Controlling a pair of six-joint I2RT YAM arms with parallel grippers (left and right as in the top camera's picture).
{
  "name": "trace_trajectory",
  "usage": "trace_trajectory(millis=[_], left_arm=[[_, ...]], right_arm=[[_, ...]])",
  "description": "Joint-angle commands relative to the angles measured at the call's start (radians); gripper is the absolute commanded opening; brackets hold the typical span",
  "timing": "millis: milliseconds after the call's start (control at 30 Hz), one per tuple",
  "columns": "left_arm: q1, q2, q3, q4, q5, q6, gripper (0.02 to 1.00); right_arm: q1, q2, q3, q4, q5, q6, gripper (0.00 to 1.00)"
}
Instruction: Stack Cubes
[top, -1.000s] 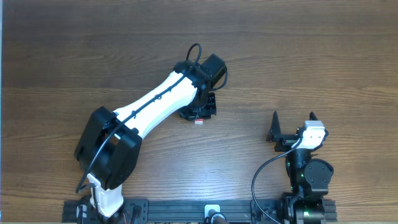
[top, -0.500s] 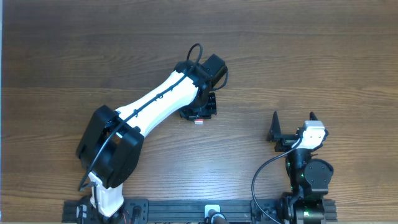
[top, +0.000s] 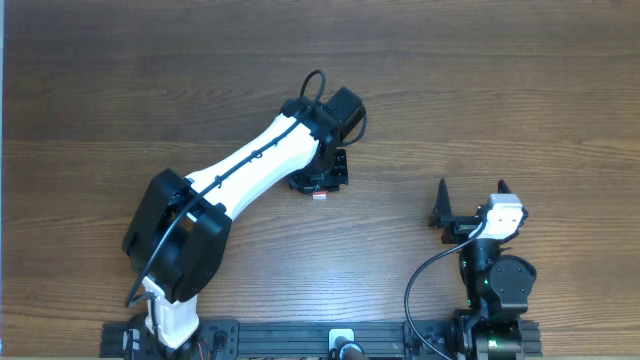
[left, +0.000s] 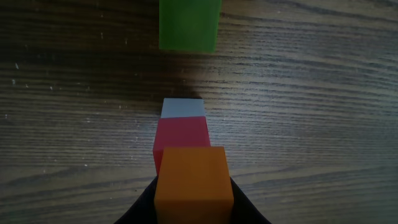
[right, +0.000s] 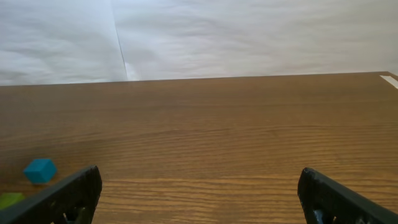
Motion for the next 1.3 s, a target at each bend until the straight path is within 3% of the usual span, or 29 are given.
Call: trace_trajectory(millis=[33, 1300], left_arm=[[0.0, 0.022, 0.014, -0.005, -0.011, 0.015, 0.183], [0.0, 0.022, 0.029, -0.034, -0.024, 0.011, 0.185]], right_arm=[[0.005, -0.003, -0.005, -0.002, 0.009, 0.0, 0.993], [0.005, -0.003, -0.005, -0.002, 0.009, 0.0, 0.993]])
